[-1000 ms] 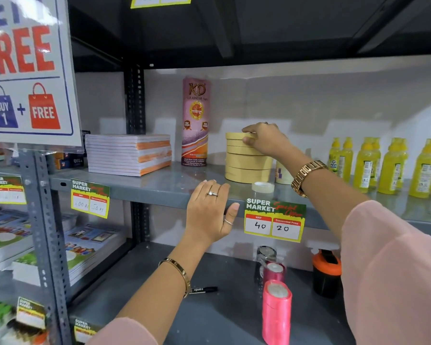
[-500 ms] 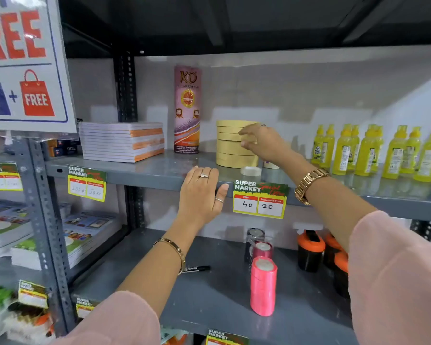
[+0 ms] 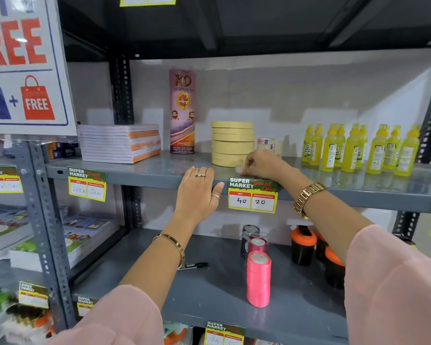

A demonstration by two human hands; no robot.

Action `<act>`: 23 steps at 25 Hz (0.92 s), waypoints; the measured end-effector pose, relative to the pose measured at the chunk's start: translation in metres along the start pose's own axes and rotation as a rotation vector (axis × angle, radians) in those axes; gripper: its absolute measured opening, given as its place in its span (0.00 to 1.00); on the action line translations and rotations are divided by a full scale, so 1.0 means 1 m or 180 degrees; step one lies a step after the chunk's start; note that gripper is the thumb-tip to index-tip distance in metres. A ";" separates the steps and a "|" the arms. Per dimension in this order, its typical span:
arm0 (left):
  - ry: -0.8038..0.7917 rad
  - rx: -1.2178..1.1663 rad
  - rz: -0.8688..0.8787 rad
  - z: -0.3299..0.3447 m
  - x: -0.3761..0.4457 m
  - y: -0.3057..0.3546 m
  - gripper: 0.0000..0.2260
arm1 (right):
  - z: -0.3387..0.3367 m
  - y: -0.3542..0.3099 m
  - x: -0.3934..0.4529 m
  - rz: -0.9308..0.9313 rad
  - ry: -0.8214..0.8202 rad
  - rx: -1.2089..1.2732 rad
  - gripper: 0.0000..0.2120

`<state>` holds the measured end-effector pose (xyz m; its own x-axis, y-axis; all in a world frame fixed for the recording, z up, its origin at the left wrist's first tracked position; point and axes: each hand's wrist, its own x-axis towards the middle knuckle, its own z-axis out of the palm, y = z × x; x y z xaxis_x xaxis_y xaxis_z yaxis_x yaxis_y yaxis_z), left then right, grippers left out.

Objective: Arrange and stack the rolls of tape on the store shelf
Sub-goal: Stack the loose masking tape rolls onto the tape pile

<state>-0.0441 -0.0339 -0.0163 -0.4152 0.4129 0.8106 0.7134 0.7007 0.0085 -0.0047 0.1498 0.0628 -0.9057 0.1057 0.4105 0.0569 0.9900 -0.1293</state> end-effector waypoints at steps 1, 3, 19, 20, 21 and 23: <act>-0.0004 0.0000 -0.0005 -0.001 0.001 0.001 0.12 | 0.000 0.001 -0.002 -0.0005 0.0010 -0.0025 0.17; -0.0034 -0.0025 -0.0023 -0.002 0.002 0.002 0.12 | -0.004 0.005 -0.004 -0.0037 0.0004 -0.0057 0.15; 0.0387 -0.0421 0.0002 0.009 0.016 0.018 0.22 | -0.038 0.053 0.038 0.0653 0.1403 0.0026 0.09; 0.0431 -0.0421 0.0009 0.009 0.016 0.019 0.21 | -0.036 0.055 0.040 0.0651 0.1355 -0.0012 0.09; 0.0451 -0.0421 0.0002 0.009 0.015 0.019 0.20 | -0.035 0.055 0.041 0.0644 0.1308 -0.0047 0.09; 0.0474 -0.0399 0.0027 0.009 0.015 0.019 0.20 | -0.033 0.056 0.044 0.0594 0.1251 -0.0120 0.10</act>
<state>-0.0413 -0.0092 -0.0094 -0.3273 0.3212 0.8887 0.7852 0.6157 0.0667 -0.0272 0.2127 0.1035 -0.6502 0.3035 0.6965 0.2263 0.9525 -0.2038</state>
